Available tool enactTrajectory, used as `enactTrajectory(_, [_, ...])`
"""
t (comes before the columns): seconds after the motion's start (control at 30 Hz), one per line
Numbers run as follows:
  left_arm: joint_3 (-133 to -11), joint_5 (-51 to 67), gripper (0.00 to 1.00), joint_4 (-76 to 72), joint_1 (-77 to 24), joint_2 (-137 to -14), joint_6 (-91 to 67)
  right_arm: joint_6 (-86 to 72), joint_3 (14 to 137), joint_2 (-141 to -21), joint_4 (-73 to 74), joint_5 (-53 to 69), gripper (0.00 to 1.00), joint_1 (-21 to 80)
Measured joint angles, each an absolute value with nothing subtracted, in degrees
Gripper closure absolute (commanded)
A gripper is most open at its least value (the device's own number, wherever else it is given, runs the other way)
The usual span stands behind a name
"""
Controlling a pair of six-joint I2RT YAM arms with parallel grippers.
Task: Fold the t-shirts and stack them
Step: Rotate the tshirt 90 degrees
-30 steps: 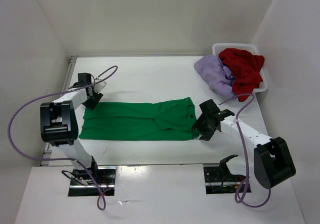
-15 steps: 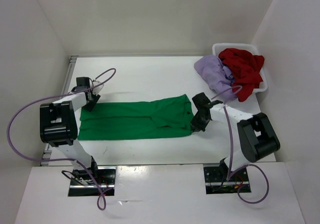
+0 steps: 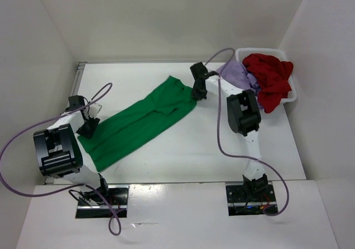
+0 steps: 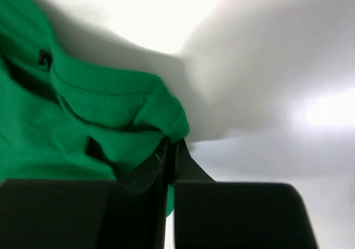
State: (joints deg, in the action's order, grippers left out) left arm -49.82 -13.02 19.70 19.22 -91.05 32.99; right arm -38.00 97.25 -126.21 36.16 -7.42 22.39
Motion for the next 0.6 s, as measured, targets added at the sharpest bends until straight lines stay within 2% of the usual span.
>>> enactTrajectory(0.07, [-49.47,-11.99,0.29,22.9,19.31,-89.34,33.06,-35.07,109.16,-133.56,37.21,-10.07,0.97,22.09])
enactTrajectory(0.13, [-49.54,-11.2,0.28,25.26,19.27,-88.18,33.1,-32.14,124.81,-142.87,39.77,-12.36,0.88,21.67])
enactTrajectory(0.23, [-50.06,-10.66,0.27,28.14,18.41,-87.9,32.95,-27.22,152.44,-158.65,43.38,-15.07,0.63,21.32])
enactTrajectory(0.27, [-50.22,-10.61,0.27,28.95,17.91,-87.92,32.8,-26.41,155.74,-160.73,43.16,-15.25,0.43,21.3])
enactTrajectory(0.33, [-50.81,-10.61,0.27,30.65,16.88,-87.94,32.6,-24.8,160.09,-162.52,45.17,-15.86,0.21,21.19])
enactTrajectory(0.37, [-51.2,-10.5,0.27,31.24,16.45,-87.96,32.47,-23.88,161.1,-162.63,45.89,-16.4,0.03,21.17])
enactTrajectory(0.4, [-51.62,-10.37,0.27,31.68,15.99,-87.99,32.34,-23.09,161.75,-162.58,46.83,-17.32,0.0,21.17])
enactTrajectory(0.6, [-53.34,-8.91,0.27,32.4,13.63,-88.44,29.95,-19.94,159.61,-154.3,52.71,-22.11,0.0,20.86])
